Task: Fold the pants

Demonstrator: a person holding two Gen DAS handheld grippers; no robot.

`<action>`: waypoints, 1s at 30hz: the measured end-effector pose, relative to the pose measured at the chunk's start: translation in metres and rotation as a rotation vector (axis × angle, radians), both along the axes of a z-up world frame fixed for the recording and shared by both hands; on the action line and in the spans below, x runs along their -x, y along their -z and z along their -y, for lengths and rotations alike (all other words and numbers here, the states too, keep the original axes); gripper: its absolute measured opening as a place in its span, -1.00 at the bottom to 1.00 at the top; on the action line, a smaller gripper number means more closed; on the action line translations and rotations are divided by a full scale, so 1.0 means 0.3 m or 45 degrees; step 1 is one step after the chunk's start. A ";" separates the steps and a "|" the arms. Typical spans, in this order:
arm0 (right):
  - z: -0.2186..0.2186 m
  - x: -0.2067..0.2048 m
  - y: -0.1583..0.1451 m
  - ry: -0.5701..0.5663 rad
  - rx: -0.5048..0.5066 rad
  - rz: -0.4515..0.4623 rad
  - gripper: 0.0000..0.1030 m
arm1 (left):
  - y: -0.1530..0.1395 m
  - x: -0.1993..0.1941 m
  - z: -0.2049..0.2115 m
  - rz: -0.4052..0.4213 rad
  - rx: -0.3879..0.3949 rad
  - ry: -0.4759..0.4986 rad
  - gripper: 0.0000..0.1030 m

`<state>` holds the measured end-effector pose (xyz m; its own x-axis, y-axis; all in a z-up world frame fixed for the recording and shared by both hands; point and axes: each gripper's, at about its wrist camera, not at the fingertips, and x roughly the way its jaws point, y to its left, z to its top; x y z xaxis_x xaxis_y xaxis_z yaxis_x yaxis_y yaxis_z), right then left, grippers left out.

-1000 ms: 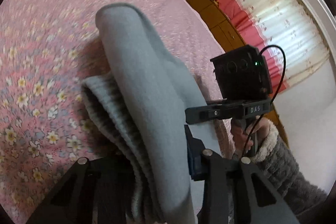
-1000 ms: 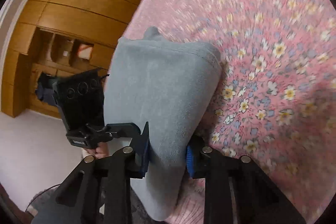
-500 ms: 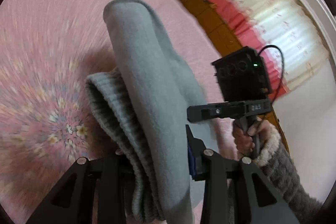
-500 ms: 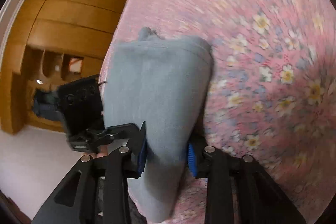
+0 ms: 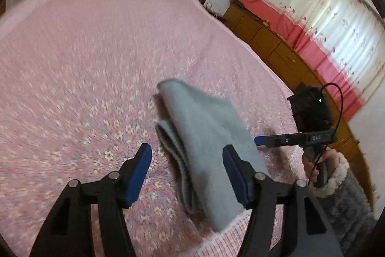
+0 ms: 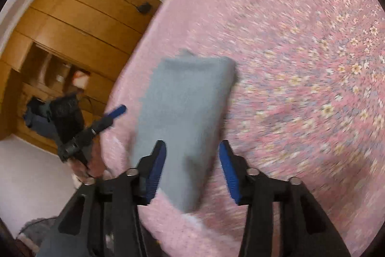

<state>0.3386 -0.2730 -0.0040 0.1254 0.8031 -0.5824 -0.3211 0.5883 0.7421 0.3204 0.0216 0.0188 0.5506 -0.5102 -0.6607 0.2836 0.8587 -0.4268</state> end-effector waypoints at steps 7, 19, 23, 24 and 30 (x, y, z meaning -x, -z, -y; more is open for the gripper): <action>-0.157 0.109 0.065 -0.158 -0.081 -0.049 -0.42 | 0.021 0.158 0.232 0.046 -0.033 0.176 -0.07; -0.186 0.109 0.136 0.025 -0.112 -0.083 -0.93 | 0.113 0.094 0.197 -0.052 -0.152 0.081 -0.63; -0.230 0.009 0.040 0.036 -0.215 -0.003 -0.93 | -0.013 -0.003 0.207 0.060 -0.082 0.078 -0.41; -0.246 -0.047 0.031 0.049 -0.245 -0.013 -0.93 | -0.031 -0.045 0.218 0.061 -0.060 0.087 -0.41; -0.257 -0.269 0.128 0.229 -0.089 -0.038 -0.96 | 0.077 -0.339 0.246 -0.024 -0.302 0.023 -0.99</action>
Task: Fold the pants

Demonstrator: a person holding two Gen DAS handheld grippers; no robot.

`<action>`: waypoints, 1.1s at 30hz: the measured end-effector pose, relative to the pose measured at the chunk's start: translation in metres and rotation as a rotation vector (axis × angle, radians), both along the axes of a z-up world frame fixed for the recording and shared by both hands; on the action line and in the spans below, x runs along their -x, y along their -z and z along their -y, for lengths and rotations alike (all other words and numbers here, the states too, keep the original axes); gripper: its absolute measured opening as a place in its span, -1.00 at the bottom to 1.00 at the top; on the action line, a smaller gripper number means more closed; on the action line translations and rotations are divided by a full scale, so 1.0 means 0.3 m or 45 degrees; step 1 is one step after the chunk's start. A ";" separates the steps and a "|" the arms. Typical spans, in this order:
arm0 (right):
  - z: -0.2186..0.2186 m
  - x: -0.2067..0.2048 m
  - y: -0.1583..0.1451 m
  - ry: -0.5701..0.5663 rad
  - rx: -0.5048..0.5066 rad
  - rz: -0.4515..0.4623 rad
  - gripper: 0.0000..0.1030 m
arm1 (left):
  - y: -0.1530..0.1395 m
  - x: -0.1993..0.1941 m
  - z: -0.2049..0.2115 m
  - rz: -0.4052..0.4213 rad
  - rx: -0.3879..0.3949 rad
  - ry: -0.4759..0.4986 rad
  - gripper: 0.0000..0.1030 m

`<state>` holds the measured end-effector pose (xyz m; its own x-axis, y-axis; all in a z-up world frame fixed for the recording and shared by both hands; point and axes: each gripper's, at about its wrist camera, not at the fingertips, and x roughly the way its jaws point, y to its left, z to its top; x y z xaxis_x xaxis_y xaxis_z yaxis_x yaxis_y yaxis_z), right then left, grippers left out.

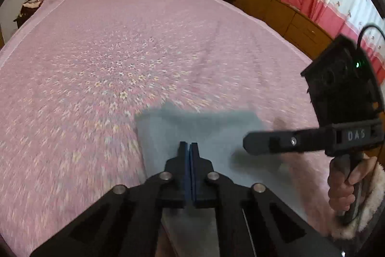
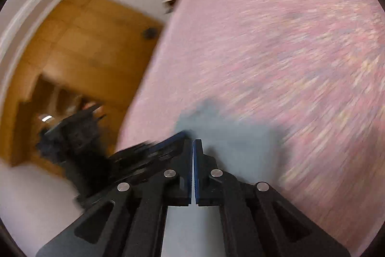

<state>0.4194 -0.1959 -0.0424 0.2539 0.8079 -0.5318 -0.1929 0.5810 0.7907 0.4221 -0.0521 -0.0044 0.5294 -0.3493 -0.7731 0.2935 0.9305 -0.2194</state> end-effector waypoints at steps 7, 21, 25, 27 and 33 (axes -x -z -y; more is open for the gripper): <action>0.152 -0.037 0.039 0.319 -0.137 0.027 -0.93 | 0.094 -0.166 -0.045 0.027 0.000 -0.056 -0.99; 0.212 0.535 -0.542 0.295 0.184 0.689 0.92 | -0.320 0.295 -0.013 0.564 -0.112 -0.191 0.85; 0.157 0.739 -0.579 0.343 0.281 0.840 1.00 | -0.364 0.482 0.011 0.704 -0.190 -0.161 1.00; 0.127 0.804 -0.533 0.394 0.392 0.832 1.00 | -0.357 0.573 0.007 0.727 -0.213 -0.162 1.00; 0.064 1.040 -0.317 0.475 0.380 0.747 1.00 | -0.206 0.730 -0.009 0.640 -0.187 -0.186 1.00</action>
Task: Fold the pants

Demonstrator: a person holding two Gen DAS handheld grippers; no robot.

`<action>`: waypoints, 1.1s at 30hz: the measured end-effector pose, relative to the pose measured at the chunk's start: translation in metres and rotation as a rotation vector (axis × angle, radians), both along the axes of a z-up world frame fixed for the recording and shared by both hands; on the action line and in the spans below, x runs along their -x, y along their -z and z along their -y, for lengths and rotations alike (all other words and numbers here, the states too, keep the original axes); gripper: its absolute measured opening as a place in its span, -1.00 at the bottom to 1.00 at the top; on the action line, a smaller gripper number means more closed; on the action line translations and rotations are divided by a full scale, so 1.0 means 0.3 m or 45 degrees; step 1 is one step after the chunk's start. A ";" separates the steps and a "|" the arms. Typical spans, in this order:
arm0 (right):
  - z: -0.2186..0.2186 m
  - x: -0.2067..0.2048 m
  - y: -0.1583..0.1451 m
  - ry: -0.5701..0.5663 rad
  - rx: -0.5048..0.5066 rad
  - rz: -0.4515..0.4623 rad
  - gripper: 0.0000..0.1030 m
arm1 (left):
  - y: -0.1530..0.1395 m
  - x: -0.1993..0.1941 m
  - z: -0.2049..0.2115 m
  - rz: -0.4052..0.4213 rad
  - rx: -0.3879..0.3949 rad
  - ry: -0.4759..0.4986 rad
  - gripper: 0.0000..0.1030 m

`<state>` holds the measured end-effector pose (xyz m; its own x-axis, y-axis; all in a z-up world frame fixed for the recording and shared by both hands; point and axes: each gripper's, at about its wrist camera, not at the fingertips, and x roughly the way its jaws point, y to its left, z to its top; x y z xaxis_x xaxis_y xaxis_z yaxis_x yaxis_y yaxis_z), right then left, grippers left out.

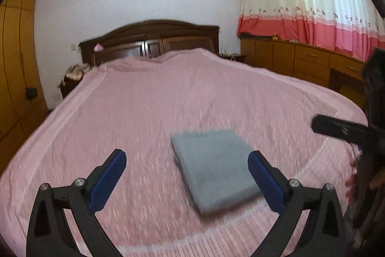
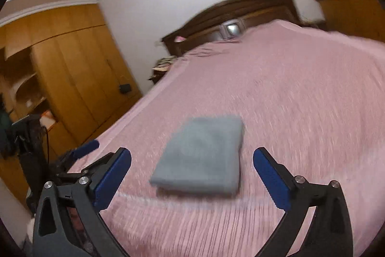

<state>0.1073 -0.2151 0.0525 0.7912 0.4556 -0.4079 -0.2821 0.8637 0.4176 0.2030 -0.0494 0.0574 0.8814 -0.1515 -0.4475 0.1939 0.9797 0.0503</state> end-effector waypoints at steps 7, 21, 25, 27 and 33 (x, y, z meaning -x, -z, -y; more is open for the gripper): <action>-0.078 0.201 0.251 0.233 0.235 -0.020 1.00 | 0.275 0.103 -0.054 -0.107 0.164 -0.002 0.99; -0.103 0.156 0.335 0.191 0.324 -0.031 1.00 | 0.365 0.150 -0.065 -0.118 0.199 0.006 1.00; -0.112 0.143 0.344 0.184 0.327 -0.038 1.00 | 0.359 0.137 -0.093 -0.130 0.205 0.013 1.00; -0.114 0.142 0.345 0.181 0.328 -0.036 1.00 | 0.354 0.137 -0.096 -0.131 0.209 0.017 1.00; -0.128 0.154 0.344 0.175 0.331 -0.025 1.00 | 0.358 0.135 -0.092 -0.149 0.188 0.019 0.99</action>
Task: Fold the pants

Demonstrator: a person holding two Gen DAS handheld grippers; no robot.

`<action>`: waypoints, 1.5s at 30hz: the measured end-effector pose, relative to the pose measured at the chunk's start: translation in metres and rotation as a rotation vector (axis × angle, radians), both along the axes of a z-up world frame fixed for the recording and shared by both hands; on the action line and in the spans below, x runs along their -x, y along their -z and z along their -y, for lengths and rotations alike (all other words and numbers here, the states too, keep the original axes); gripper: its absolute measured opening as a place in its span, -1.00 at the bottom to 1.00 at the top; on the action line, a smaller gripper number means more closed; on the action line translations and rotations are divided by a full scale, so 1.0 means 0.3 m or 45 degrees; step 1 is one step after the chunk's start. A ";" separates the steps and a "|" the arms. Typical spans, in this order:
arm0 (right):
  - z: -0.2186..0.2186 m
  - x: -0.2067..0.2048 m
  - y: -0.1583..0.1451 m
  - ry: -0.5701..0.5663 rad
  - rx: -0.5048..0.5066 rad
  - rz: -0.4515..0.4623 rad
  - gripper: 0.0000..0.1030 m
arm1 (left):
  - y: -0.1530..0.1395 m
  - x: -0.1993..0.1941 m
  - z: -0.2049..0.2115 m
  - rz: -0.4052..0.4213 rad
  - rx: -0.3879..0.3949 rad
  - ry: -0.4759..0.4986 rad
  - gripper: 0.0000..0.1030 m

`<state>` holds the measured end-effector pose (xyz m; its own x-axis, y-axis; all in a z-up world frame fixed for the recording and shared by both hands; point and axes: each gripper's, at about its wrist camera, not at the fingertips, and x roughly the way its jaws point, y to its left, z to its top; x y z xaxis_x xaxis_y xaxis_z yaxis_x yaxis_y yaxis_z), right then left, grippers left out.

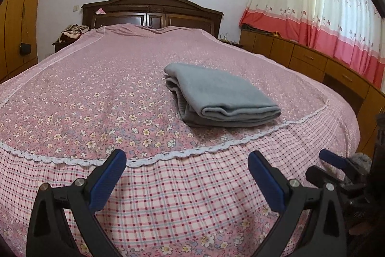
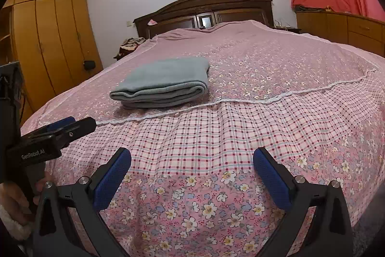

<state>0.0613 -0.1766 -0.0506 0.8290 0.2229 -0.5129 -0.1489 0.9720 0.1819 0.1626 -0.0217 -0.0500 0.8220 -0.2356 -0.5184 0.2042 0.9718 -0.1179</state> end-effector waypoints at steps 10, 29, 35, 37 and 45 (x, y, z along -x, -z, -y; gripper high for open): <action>-0.001 0.002 0.004 -0.007 -0.012 -0.007 1.00 | 0.004 0.005 0.000 -0.016 -0.003 0.000 0.99; -0.019 0.010 0.000 -0.030 -0.005 -0.011 1.00 | 0.006 0.018 0.050 -0.013 -0.015 0.025 0.99; -0.017 0.010 0.004 -0.026 -0.032 -0.015 1.00 | 0.006 0.027 0.063 -0.014 -0.010 0.031 1.00; -0.017 0.010 0.005 -0.028 -0.032 -0.016 1.00 | 0.006 0.028 0.065 -0.013 -0.009 0.031 1.00; -0.018 0.010 0.010 -0.027 -0.032 -0.019 1.00 | 0.004 0.039 0.085 -0.003 -0.022 0.036 1.00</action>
